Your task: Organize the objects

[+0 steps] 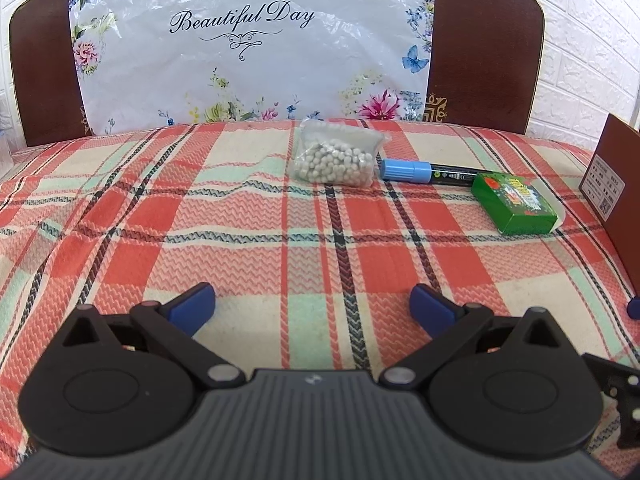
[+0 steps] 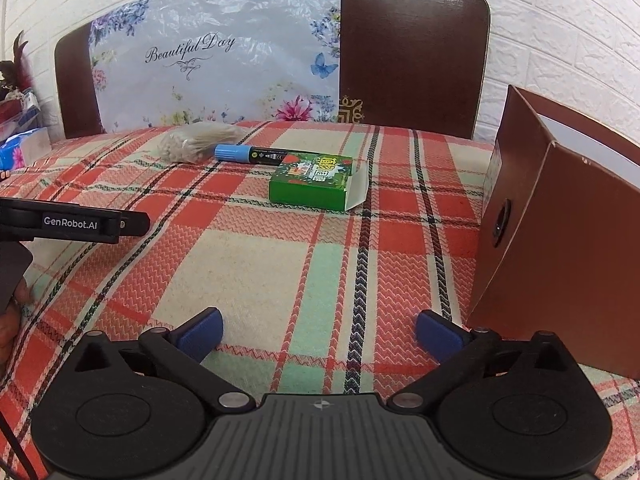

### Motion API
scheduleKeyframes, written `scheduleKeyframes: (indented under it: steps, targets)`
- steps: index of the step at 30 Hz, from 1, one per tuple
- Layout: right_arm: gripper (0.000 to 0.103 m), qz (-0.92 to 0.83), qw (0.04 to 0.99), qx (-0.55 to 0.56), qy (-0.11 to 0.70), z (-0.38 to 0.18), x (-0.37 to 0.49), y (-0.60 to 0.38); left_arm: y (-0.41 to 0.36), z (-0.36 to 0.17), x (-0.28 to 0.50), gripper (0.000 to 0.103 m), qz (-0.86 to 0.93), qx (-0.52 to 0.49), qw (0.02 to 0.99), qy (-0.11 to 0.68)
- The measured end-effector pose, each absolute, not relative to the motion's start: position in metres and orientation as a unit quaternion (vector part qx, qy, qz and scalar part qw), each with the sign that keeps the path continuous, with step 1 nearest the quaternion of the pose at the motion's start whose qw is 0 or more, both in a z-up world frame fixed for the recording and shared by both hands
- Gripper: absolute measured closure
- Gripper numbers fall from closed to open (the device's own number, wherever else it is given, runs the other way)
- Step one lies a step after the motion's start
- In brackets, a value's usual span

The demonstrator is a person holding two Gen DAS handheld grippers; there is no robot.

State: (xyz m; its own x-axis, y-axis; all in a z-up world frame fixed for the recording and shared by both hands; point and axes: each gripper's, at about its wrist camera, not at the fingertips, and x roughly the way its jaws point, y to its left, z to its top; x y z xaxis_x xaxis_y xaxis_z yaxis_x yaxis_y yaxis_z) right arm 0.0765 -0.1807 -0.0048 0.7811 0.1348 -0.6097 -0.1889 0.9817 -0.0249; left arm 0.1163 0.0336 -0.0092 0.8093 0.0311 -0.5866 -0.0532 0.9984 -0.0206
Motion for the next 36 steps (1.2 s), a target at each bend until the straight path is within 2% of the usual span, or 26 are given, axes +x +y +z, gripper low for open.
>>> scheduleKeyframes:
  steps: [6, 8, 15, 16, 18, 19, 20, 30, 36]
  targets:
    - [0.001, 0.093, 0.948, -0.041, 0.303, 0.000, 0.107, -0.169, 0.036, -0.009, 0.115, 0.000, 0.020, -0.028, 0.953, 0.303]
    - [0.006, 0.105, 0.947, -0.036, 0.302, 0.000, 0.124, -0.164, 0.036, -0.009, 0.115, 0.000, 0.019, -0.030, 0.953, 0.302]
    - [0.004, 0.094, 0.948, -0.030, 0.303, -0.001, 0.180, -0.156, 0.038, -0.009, 0.115, 0.000, 0.017, -0.039, 0.954, 0.298]
    - [0.007, 0.093, 0.948, -0.025, 0.303, -0.001, 0.185, -0.158, 0.038, -0.009, 0.116, 0.000, 0.017, -0.040, 0.954, 0.298]
    - [0.023, 0.095, 0.949, -0.022, 0.299, -0.001, 0.188, -0.160, 0.038, -0.010, 0.116, 0.000, 0.017, -0.041, 0.954, 0.298]
    - [0.040, 0.097, 0.950, -0.024, 0.294, 0.001, 0.185, -0.161, 0.037, -0.010, 0.116, 0.000, 0.017, -0.040, 0.954, 0.298]
    - [0.042, 0.101, 0.951, -0.030, 0.291, 0.002, 0.181, -0.161, 0.037, -0.010, 0.116, 0.000, 0.018, -0.040, 0.953, 0.298]
    - [0.042, 0.136, 0.946, -0.072, 0.287, 0.002, 0.085, -0.185, 0.036, -0.010, 0.118, 0.000, 0.019, -0.031, 0.952, 0.303]
    - [0.042, 0.095, 0.950, -0.036, 0.294, 0.001, 0.020, -0.235, 0.027, -0.005, 0.127, 0.000, 0.028, -0.009, 0.943, 0.331]
